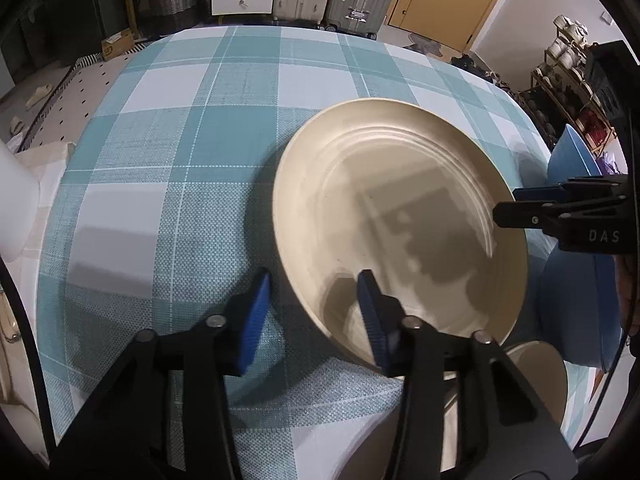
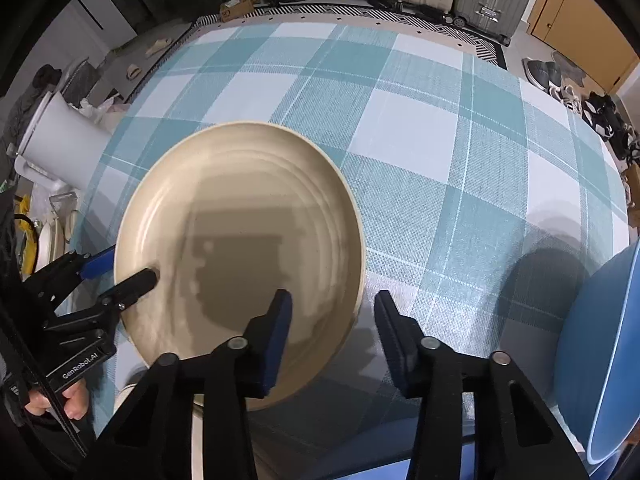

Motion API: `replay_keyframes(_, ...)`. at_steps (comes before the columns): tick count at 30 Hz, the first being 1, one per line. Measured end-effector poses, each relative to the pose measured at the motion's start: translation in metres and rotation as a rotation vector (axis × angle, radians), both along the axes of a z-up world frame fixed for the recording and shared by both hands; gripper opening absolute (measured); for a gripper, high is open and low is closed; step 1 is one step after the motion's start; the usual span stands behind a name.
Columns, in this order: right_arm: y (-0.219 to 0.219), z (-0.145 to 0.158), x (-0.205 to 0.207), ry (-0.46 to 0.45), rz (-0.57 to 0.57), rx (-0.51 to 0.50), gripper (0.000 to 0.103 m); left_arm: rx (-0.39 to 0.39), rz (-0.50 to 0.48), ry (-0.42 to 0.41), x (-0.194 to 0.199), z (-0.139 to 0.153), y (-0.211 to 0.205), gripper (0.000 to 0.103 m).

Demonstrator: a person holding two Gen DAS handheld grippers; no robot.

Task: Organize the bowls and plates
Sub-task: 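Close the left gripper on a cream plate rim while the right gripper grasps another, then lift the held cream plates and carry them beside the blue bowls with both tools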

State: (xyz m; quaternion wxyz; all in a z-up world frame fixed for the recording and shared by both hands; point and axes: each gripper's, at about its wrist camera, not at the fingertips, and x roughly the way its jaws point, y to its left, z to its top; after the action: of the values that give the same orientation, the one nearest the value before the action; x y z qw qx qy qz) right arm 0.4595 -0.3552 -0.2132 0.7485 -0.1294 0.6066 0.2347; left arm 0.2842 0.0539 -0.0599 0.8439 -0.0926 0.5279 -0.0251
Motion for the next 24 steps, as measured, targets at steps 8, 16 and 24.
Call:
replay_keyframes(8, 0.003, 0.0, -0.004, -0.053, 0.012, -0.043, 0.024, 0.004, -0.002, -0.019, -0.004, 0.001, 0.001, 0.018)
replay_keyframes(16, -0.002, 0.0, -0.004, -0.072, -0.008, -0.045, 0.014, 0.018, 0.008, -0.035, -0.009, 0.005, -0.001, 0.017)
replay_keyframes(24, -0.001, 0.01, -0.009, -0.095, -0.008, -0.027, 0.014, 0.027, 0.018, -0.06, -0.014, 0.015, 0.0, 0.017)
